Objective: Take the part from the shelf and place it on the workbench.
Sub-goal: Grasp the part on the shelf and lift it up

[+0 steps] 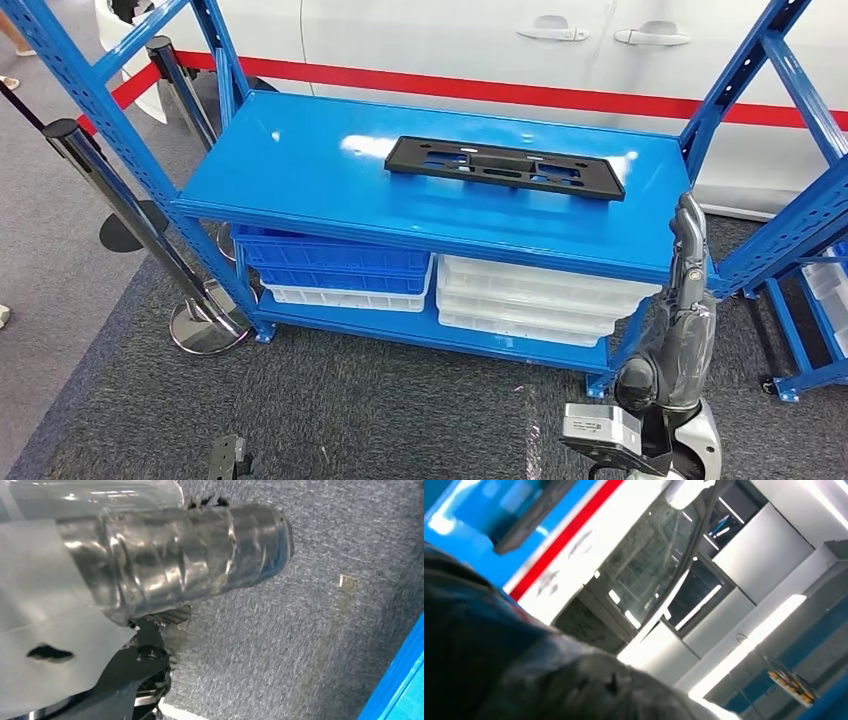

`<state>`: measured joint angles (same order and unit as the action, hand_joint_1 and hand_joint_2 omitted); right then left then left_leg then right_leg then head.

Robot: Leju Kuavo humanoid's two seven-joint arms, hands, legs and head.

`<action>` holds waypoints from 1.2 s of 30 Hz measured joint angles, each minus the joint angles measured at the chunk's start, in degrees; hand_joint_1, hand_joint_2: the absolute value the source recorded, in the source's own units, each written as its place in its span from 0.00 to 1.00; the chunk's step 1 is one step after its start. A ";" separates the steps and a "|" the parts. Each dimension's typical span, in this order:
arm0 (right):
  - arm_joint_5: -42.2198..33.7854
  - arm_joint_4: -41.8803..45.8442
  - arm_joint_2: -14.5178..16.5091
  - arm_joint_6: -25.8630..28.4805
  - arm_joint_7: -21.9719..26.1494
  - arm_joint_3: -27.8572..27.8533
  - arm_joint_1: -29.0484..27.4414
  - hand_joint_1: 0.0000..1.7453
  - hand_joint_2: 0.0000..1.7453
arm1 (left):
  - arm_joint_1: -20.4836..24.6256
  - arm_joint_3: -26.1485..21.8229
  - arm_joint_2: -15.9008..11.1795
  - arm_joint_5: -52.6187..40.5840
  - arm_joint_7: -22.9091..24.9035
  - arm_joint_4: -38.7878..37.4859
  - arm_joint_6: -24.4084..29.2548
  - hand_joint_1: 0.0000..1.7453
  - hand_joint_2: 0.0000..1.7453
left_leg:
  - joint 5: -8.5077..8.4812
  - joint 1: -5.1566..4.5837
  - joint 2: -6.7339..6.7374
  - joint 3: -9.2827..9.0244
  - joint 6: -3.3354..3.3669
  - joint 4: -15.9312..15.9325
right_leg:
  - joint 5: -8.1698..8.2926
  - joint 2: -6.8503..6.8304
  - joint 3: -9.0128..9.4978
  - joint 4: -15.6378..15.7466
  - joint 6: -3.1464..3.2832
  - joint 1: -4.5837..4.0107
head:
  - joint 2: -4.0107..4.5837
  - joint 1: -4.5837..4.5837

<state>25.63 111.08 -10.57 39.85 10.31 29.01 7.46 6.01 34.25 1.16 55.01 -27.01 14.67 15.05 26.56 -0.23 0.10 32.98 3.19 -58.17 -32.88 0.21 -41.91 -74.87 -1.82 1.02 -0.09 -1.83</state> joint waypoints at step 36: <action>-8.89 -2.53 -2.89 -3.37 -0.14 3.34 3.98 0.00 0.00 | 0.65 1.54 0.61 1.33 -0.29 0.00 -2.01 0.00 0.00 | 5.23 -0.43 -0.58 -5.90 0.17 0.40 | 9.79 -0.13 1.70 12.79 1.09 -0.75 | 0.00 -0.04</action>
<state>16.74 108.55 -13.46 36.48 10.16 32.35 11.44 6.66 35.79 1.77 56.34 -27.30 14.67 13.04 31.79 -0.65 -0.47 27.07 3.36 -57.76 -23.09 0.08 -40.21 -62.08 -0.74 0.27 -0.09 -1.87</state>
